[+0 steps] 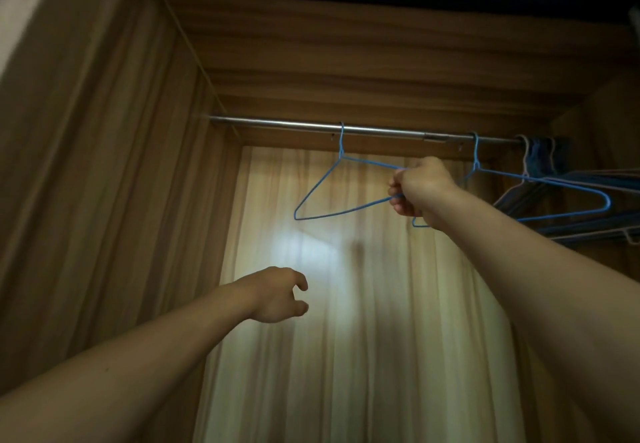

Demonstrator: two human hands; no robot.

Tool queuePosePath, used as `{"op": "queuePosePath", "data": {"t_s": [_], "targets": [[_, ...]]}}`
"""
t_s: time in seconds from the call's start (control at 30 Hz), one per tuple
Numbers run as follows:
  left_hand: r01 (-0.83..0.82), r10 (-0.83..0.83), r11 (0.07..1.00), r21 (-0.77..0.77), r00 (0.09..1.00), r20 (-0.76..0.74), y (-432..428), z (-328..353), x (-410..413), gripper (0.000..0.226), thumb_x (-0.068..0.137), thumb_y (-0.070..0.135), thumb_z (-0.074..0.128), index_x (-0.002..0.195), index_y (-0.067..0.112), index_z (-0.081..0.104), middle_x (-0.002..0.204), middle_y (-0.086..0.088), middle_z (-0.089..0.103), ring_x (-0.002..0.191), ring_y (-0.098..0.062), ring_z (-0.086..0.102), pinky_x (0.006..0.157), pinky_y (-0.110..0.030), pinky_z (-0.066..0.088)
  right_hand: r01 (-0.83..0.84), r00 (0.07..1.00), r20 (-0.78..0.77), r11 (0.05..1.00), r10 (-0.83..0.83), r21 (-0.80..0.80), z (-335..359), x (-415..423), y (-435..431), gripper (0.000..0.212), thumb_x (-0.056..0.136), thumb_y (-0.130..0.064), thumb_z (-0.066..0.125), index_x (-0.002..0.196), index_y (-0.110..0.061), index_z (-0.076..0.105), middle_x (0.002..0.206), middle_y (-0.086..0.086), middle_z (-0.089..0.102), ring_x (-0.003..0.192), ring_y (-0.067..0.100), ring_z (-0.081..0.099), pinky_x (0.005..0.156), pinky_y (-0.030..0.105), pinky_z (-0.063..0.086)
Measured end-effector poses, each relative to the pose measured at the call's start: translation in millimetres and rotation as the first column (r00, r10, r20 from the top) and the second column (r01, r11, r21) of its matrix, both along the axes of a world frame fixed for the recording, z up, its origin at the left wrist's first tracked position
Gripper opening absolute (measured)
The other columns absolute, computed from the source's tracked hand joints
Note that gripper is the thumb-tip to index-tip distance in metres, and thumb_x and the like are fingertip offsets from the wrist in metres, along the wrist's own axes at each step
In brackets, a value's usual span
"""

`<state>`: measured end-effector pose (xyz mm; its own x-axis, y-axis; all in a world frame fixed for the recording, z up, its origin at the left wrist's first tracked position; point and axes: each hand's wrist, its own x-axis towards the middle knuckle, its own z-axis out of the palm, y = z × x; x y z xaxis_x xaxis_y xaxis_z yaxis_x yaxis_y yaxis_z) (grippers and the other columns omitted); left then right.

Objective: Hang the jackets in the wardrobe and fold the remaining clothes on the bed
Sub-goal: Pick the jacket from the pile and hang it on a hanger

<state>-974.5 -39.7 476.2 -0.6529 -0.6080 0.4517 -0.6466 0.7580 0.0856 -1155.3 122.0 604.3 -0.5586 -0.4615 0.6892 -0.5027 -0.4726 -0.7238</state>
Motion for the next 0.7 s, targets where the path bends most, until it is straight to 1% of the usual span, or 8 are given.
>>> {"op": "queuePosePath", "data": {"t_s": [0.1, 0.2, 0.27, 0.37, 0.43, 0.53, 0.6, 0.7], "targets": [[-0.023, 0.023, 1.000, -0.012, 1.000, -0.019, -6.7, 2.3, 13.5, 0.051, 0.097, 0.045, 0.057, 0.144, 0.028, 0.047, 0.121, 0.010, 0.068, 0.113, -0.014, 0.057, 0.097, -0.031, 0.047, -0.059, 0.989, 0.126, 0.993, 0.072, -0.101, 5.2, 8.9, -2.2, 0.020, 0.107, -0.013, 0.036, 0.098, -0.011, 0.054, 0.071, 0.007, 0.052, 0.049, 0.018, 0.042, 0.034, 0.016, 0.039], [-0.036, 0.035, 0.999, -0.021, 0.998, -0.046, -13.6, 5.8, 23.2, 0.048, 0.096, 0.045, 0.058, 0.140, 0.028, 0.052, 0.116, 0.012, 0.069, 0.102, -0.011, 0.056, 0.093, -0.031, 0.048, 0.000, 1.000, 0.024, 0.991, 0.003, -0.137, 3.7, 10.6, -1.5, 0.023, 0.109, -0.017, 0.037, 0.097, -0.009, 0.055, 0.073, 0.007, 0.054, 0.051, 0.018, 0.044, 0.042, 0.024, 0.047], [-0.042, 0.034, 0.996, -0.075, 0.994, -0.109, -17.6, 8.7, 27.6, 0.042, 0.095, 0.043, 0.059, 0.134, 0.028, 0.058, 0.107, 0.015, 0.068, 0.096, -0.009, 0.056, 0.087, -0.028, 0.047, 0.000, 1.000, -0.003, 0.984, 0.000, -0.179, -2.1, 9.0, -0.1, 0.026, 0.109, -0.019, 0.039, 0.091, -0.010, 0.055, 0.072, 0.006, 0.054, 0.049, 0.016, 0.044, 0.044, 0.025, 0.047], [-0.035, -0.032, 0.980, -0.196, 0.943, -0.331, -19.7, 10.5, 27.9, 0.031, 0.092, 0.040, 0.058, 0.120, 0.029, 0.067, 0.092, 0.020, 0.067, 0.086, -0.006, 0.061, 0.083, -0.029, 0.052, -0.001, 1.000, -0.011, 0.973, -0.001, -0.230, -19.0, 0.9, 2.9, 0.028, 0.106, -0.020, 0.043, 0.084, -0.012, 0.059, 0.064, 0.001, 0.056, 0.044, 0.012, 0.044, 0.038, 0.021, 0.042], [-0.024, -0.127, 0.959, -0.281, 0.855, -0.503, -19.5, 10.2, 22.4, 0.025, 0.091, 0.037, 0.057, 0.112, 0.029, 0.068, 0.086, 0.020, 0.064, 0.081, -0.004, 0.061, 0.079, -0.031, 0.052, -0.008, 1.000, 0.003, 0.967, 0.009, -0.253, -35.5, -7.1, 4.6, 0.026, 0.101, -0.017, 0.048, 0.079, -0.012, 0.062, 0.060, -0.001, 0.058, 0.040, 0.011, 0.045, 0.037, 0.021, 0.038], [-0.014, -0.207, 0.947, -0.320, 0.736, -0.644, -21.2, 8.5, 10.8, 0.027, 0.093, 0.034, 0.059, 0.117, 0.023, 0.067, 0.103, 0.009, 0.063, 0.096, -0.015, 0.061, 0.085, -0.033, 0.049, -0.044, 0.997, 0.045, 0.974, 0.056, -0.221, -66.9, -19.2, 4.6, 0.019, 0.091, -0.012, 0.053, 0.076, -0.009, 0.065, 0.060, 0.003, 0.061, 0.040, 0.015, 0.047, 0.038, 0.021, 0.035], [-0.040, -0.164, 0.960, -0.278, 0.725, -0.669, -25.2, 2.6, 1.9, 0.039, 0.094, 0.036, 0.060, 0.129, 0.019, 0.062, 0.124, -0.003, 0.059, 0.117, -0.024, 0.054, 0.098, -0.037, 0.044, -0.065, 0.996, 0.047, 0.985, 0.073, -0.159, -92.5, -28.6, 3.3, 0.017, 0.088, -0.012, 0.055, 0.076, -0.007, 0.067, 0.061, 0.004, 0.062, 0.039, 0.016, 0.048, 0.037, 0.021, 0.034], [-0.157, 0.013, 0.974, -0.162, 0.756, -0.655, -30.6, -18.2, -10.4, 0.060, 0.095, 0.050, 0.056, 0.146, 0.020, 0.047, 0.145, -0.007, 0.046, 0.136, -0.028, 0.040, 0.108, -0.042, 0.034, -0.136, 0.991, 0.020, 0.991, 0.136, -0.018, -139.5, -48.4, 1.9, 0.019, 0.089, -0.012, 0.055, 0.077, -0.004, 0.068, 0.062, 0.007, 0.065, 0.040, 0.019, 0.050, 0.038, 0.022, 0.035]]}}
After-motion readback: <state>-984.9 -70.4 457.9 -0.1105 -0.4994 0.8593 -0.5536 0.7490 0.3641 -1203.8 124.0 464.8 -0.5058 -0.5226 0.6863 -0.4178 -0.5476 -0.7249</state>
